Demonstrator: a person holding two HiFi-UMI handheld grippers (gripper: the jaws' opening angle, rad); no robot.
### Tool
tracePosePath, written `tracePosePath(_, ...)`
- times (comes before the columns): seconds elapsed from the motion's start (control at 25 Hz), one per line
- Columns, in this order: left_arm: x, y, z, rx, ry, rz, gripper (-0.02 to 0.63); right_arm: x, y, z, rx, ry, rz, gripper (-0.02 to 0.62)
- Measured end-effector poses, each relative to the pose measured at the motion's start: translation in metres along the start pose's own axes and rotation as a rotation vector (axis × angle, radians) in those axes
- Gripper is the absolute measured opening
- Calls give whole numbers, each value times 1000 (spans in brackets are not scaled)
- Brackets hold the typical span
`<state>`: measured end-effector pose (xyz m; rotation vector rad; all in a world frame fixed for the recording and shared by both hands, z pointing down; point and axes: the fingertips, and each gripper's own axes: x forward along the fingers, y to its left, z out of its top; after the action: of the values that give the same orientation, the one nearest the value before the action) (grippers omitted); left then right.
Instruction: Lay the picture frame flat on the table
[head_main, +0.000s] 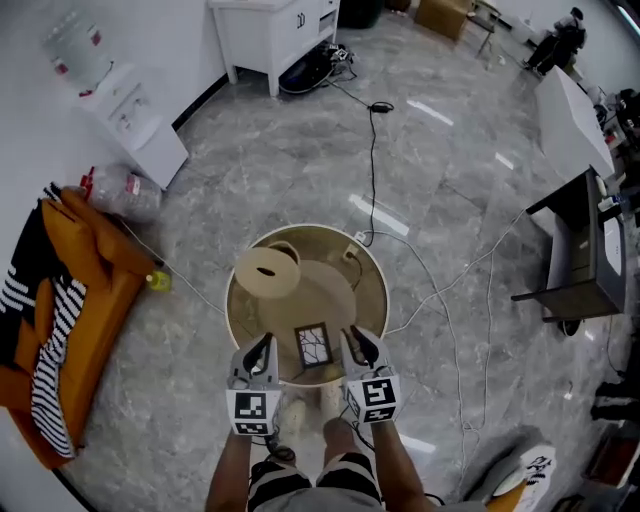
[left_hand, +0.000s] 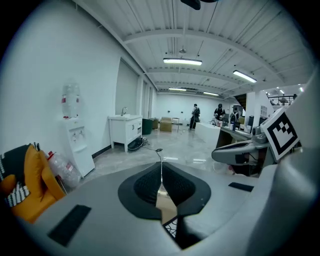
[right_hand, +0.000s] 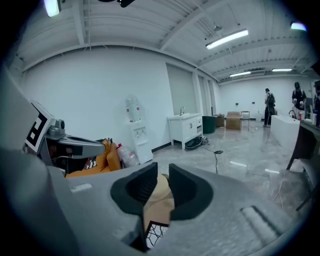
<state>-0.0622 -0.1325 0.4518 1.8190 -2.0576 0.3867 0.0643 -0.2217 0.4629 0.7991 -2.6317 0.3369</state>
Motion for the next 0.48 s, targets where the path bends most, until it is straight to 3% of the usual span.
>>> tracePosePath(0.24, -41, -19, 60, 40, -66, -35, 23, -56, 10, 65, -33, -99, -55, 45)
tracePosePath(0.48, -89, -39, 107, 95, -137, -78, 23, -113, 20, 105, -55, -174, -130, 11)
